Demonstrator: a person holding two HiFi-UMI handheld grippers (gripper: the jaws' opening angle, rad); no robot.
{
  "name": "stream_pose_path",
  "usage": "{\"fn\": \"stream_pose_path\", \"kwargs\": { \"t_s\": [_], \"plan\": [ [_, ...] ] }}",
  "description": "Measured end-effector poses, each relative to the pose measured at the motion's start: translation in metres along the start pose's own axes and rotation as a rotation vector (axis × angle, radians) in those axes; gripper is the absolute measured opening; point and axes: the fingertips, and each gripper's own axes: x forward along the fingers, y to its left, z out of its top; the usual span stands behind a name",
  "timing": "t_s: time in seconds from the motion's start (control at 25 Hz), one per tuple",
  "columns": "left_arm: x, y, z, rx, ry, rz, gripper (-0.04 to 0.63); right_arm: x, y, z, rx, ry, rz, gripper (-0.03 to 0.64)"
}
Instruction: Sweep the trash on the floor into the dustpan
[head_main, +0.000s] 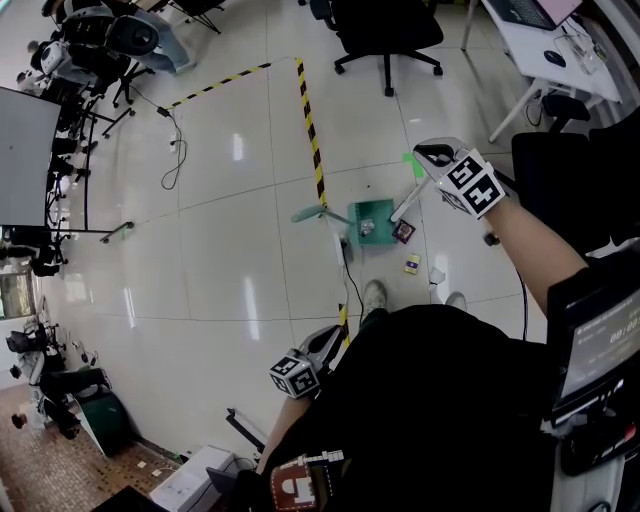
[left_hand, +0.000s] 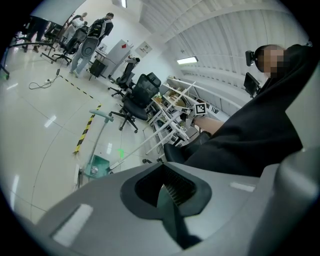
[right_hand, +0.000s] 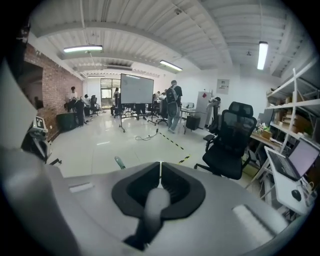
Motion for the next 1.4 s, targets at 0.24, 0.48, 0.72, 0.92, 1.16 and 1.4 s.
{"fn": "stream_pose_path", "kwargs": {
  "t_s": [0.24, 0.48, 0.72, 0.92, 1.16, 1.4],
  "plan": [
    [-0.001, 0.0, 0.0, 0.004, -0.005, -0.012, 0.0, -0.012, 0.017, 0.011, -0.089, 0.09, 0.097, 0.008],
    [-0.01, 0.001, -0.003, -0.01, -0.019, 0.003, 0.002, 0.012, 0.038, -0.021, -0.119, 0.194, 0.155, 0.006],
    [-0.04, 0.012, -0.013, -0.049, -0.036, 0.063, 0.0, 0.055, 0.086, -0.021, -0.172, 0.158, 0.227, 0.003],
    [-0.058, 0.023, -0.018, -0.062, -0.05, 0.092, 0.002, 0.076, 0.119, 0.016, -0.214, 0.041, 0.259, 0.0],
    [-0.053, 0.027, -0.014, -0.03, -0.055, 0.054, 0.002, 0.042, 0.117, 0.037, -0.215, -0.046, 0.254, 0.003],
    [-0.013, 0.001, 0.003, 0.042, -0.023, -0.013, 0.001, -0.034, 0.094, 0.03, -0.154, -0.04, 0.219, 0.005]
  ]
}}
